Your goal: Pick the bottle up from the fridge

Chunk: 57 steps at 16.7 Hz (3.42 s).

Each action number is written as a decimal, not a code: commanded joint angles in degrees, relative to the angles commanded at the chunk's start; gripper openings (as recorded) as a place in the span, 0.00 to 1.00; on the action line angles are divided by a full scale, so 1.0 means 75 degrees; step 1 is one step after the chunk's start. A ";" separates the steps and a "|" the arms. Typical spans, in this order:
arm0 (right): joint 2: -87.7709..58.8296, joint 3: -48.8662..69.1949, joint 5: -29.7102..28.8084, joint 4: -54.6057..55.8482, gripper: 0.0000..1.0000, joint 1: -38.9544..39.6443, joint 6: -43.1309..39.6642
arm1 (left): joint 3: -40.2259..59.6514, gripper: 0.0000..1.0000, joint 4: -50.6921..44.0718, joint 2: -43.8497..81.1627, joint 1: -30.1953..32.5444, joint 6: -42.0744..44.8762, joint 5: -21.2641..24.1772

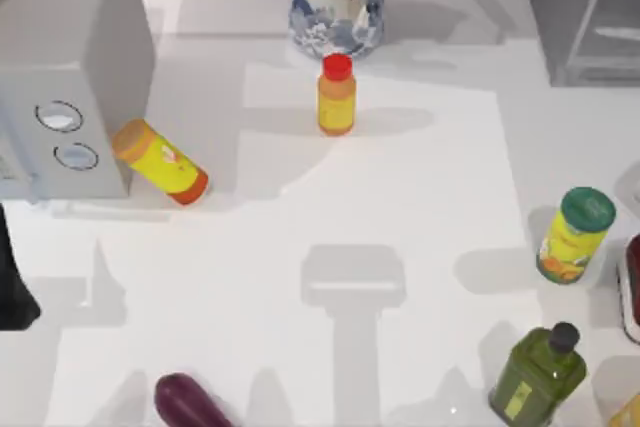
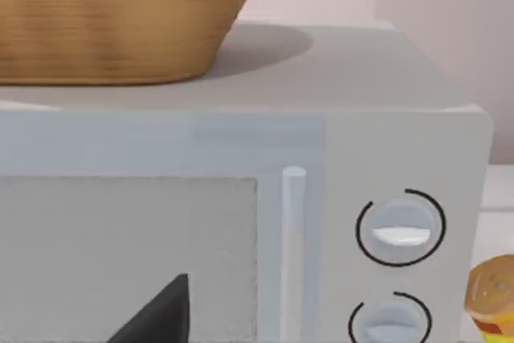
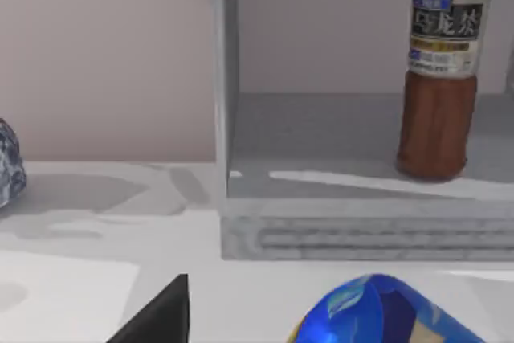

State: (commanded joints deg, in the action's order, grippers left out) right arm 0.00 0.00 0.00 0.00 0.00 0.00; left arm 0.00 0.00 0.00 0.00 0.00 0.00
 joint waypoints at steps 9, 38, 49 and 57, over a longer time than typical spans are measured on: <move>-0.2221 0.0317 0.0752 0.2218 1.00 -0.0735 0.0017 | 0.0000 1.00 0.0000 0.0000 0.0000 0.0000 0.0000; -1.3980 0.1909 0.3747 1.2023 1.00 -0.3879 0.0108 | 0.0000 1.00 0.0000 0.0000 0.0000 0.0000 0.0000; -1.6004 0.7317 0.2133 0.8753 1.00 -0.2382 0.0052 | 0.0000 1.00 0.0000 0.0000 0.0000 0.0000 0.0000; -1.6145 0.7869 0.1916 0.8300 1.00 -0.2193 0.0048 | 0.0000 1.00 0.0000 0.0000 0.0000 0.0000 0.0000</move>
State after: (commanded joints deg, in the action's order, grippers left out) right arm -121.09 59.02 14.37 62.25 -16.45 0.36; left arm 0.00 0.00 0.00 0.00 0.00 0.00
